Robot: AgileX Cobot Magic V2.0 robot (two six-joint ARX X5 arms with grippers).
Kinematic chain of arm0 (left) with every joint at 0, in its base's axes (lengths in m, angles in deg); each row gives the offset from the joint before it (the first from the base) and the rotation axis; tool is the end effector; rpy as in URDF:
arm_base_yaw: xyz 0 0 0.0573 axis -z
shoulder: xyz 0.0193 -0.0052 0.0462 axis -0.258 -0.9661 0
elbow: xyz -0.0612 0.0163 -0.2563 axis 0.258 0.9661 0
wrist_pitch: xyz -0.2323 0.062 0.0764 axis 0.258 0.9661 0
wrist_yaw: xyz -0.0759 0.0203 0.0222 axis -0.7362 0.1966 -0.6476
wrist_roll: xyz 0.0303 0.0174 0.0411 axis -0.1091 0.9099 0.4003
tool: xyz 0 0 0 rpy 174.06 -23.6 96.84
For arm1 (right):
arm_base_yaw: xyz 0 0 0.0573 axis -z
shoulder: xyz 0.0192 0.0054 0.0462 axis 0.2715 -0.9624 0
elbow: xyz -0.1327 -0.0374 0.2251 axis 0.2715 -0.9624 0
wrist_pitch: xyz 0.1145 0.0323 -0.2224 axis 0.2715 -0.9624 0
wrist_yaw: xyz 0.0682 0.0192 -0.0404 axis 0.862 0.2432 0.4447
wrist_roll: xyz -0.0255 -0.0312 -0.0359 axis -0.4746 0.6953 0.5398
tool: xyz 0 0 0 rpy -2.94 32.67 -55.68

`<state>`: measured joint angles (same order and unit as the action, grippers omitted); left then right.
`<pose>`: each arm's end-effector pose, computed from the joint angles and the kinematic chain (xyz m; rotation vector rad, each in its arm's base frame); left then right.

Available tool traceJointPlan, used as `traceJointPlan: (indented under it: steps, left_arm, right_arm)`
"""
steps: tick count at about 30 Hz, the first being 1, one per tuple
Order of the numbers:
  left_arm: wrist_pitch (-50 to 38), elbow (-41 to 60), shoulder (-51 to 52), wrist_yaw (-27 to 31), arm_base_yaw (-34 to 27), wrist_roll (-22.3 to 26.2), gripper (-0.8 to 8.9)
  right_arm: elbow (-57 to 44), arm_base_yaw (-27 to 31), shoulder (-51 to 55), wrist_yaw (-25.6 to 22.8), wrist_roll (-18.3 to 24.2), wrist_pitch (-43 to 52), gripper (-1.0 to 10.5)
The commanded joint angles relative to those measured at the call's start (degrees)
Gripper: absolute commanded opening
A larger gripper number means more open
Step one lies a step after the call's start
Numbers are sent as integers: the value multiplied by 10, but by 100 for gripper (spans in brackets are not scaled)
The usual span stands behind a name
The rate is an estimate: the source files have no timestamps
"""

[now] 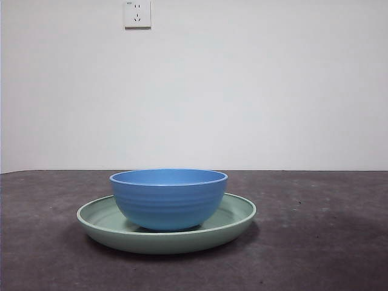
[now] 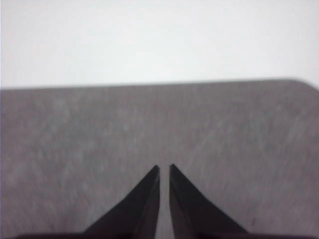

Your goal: Pick up the blue bowl, put it on the green plate, put it on desk

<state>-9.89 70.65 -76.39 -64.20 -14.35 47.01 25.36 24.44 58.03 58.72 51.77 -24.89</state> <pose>0.0952 -0.0041 0.1600 -0.0745 0.1224 -0.1090 0.0862 -0.0102 0.1897 0.0705 0.0868 -0.0533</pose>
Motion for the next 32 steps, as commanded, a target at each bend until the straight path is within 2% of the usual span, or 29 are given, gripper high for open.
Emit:
traceJointPlan:
  steps: [1, 11, 32]
  left_arm:
    - [-6, 12, 1, 1, 1, 3, 27]
    - [-6, 12, 1, 1, 0, 3, 27]
    - [-6, 12, 1, 1, 1, 3, 27]
  right_arm:
    - [-44, 0, 3, -3, -6, 40, 28]
    - [-76, -40, 3, 2, 34, 29, 29]
    - [-76, -41, 3, 2, 34, 39, 28]
